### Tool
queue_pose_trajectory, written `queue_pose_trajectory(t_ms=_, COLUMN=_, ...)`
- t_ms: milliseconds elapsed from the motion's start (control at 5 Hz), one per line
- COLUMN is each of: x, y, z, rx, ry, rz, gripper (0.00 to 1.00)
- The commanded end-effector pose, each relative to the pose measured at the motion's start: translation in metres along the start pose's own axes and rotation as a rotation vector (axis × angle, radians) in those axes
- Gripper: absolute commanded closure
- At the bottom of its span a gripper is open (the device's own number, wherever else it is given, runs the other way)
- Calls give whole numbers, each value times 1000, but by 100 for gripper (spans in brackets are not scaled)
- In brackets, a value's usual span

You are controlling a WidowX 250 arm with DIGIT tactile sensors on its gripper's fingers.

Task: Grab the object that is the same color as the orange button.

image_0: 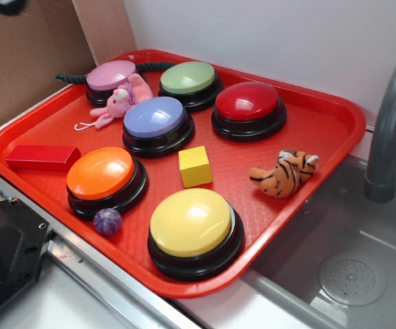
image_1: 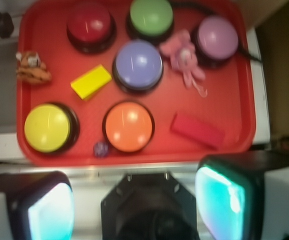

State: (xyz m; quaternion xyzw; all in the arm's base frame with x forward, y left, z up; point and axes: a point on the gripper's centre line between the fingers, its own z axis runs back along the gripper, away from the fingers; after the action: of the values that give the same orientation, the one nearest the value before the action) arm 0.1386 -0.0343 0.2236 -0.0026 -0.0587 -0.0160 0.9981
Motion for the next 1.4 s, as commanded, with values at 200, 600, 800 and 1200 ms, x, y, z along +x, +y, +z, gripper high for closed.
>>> queue_pose_trajectory(t_ms=200, x=105, y=-83, z=-64, rx=-141, ry=-165, rz=-1, gripper=0)
queue_pose_trajectory(t_ms=600, x=130, y=-119, z=-145, rx=-324, ry=-87, rz=18, gripper=0)
queue_pose_trajectory(t_ms=800, x=134, y=-135, z=-170, rx=-362, ry=-26, rz=13, gripper=0)
queue_pose_trajectory(t_ms=1200, x=129, y=-161, z=-196, rx=-398, ry=41, rz=120, gripper=0)
